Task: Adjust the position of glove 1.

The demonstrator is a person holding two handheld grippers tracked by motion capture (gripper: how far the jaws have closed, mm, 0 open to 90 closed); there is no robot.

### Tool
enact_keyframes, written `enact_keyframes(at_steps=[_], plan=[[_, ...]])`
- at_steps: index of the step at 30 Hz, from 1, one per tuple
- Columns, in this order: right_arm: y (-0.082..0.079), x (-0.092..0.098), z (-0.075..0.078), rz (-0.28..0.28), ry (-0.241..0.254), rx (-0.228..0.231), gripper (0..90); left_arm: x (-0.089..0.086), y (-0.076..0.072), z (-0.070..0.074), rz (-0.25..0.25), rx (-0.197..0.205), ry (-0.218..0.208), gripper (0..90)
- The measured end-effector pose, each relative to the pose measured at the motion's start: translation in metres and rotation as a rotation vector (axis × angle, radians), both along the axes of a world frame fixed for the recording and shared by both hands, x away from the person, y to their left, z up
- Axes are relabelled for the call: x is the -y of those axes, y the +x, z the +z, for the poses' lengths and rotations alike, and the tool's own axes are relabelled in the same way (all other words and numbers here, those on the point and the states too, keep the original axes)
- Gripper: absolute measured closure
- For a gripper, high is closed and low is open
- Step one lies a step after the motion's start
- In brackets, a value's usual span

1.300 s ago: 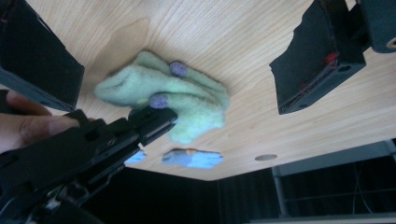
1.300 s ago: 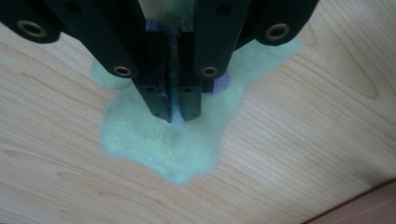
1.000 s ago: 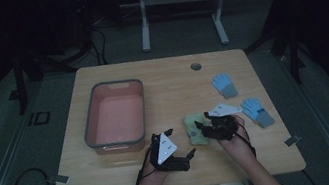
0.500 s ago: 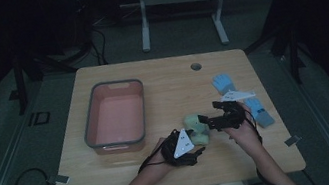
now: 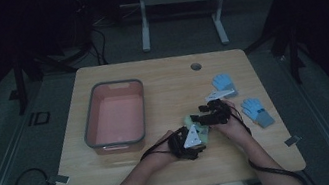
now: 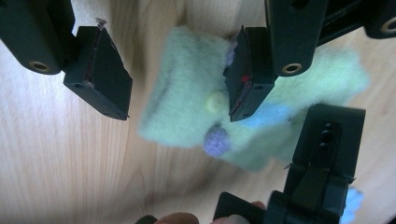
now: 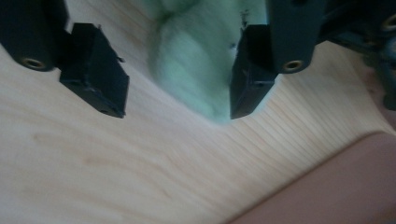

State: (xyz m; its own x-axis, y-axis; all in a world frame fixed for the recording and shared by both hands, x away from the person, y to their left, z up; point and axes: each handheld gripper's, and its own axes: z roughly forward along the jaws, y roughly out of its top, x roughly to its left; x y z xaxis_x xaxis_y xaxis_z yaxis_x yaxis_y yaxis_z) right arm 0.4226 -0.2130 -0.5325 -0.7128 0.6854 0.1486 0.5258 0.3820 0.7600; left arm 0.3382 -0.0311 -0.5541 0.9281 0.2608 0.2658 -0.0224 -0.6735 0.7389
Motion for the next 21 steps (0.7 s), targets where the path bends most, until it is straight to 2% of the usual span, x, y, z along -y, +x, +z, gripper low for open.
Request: enact_keyframes(at_steps=[1,2,4,6,7,8,9,10,11,12,13,14,15,16,17,21], plan=[[0.0,0.0,0.0,0.0,0.0,0.0,39.2,0.0,0.0,0.0,0.0,0.0,0.0,40.2],[0.002,0.001,-0.003,0.009,0.018,-0.029,40.1,0.001,0.0,-0.001,-0.002,0.002,0.006,40.8],[0.004,0.004,-0.009,0.015,0.031,-0.062,39.5,0.001,0.001,-0.001,0.004,0.0,0.002,44.4],[0.005,0.004,-0.012,0.026,0.033,-0.094,39.0,0.002,0.001,-0.001,0.002,0.015,0.018,46.0],[0.005,0.004,-0.012,0.026,0.033,-0.094,39.0,0.002,0.001,-0.001,0.002,0.015,0.018,46.3],[0.005,0.003,-0.016,0.044,0.043,-0.135,39.1,0.002,0.001,-0.002,0.001,0.026,0.031,47.0],[0.005,0.003,-0.018,0.049,0.054,-0.157,41.8,0.003,0.0,-0.003,0.001,0.056,0.051,48.6],[0.005,0.003,-0.019,0.055,0.072,-0.169,45.9,0.004,0.0,-0.003,0.004,0.064,0.054,50.6],[0.005,0.003,-0.019,0.061,0.072,-0.165,49.9,0.005,0.001,-0.003,0.003,0.071,0.059,52.0],[0.005,0.003,-0.019,0.061,0.072,-0.165,49.9,0.005,0.001,-0.003,0.003,0.071,0.059,54.6],[0.004,0.003,-0.018,0.059,0.073,-0.168,55.0,0.005,0.002,-0.003,0.008,0.078,0.063,54.6],[0.002,0.002,-0.016,0.062,0.067,-0.161,59.1,0.004,0.003,-0.003,0.012,0.082,0.061,59.3],[-0.002,-0.001,-0.013,0.075,0.031,-0.126,64.4,0.004,0.005,-0.002,0.011,0.073,0.055,66.3],[-0.004,-0.003,-0.011,0.081,0.009,-0.103,66.6,0.002,0.008,0.0,0.012,0.05,0.042,69.1],[-0.006,-0.005,-0.008,0.088,-0.012,-0.077,68.2,0.002,0.008,0.002,0.012,0.046,0.043,71.2],[-0.009,-0.007,-0.002,0.093,-0.025,-0.05,71.0,0.001,0.007,0.008,0.017,0.032,0.04,74.8]])
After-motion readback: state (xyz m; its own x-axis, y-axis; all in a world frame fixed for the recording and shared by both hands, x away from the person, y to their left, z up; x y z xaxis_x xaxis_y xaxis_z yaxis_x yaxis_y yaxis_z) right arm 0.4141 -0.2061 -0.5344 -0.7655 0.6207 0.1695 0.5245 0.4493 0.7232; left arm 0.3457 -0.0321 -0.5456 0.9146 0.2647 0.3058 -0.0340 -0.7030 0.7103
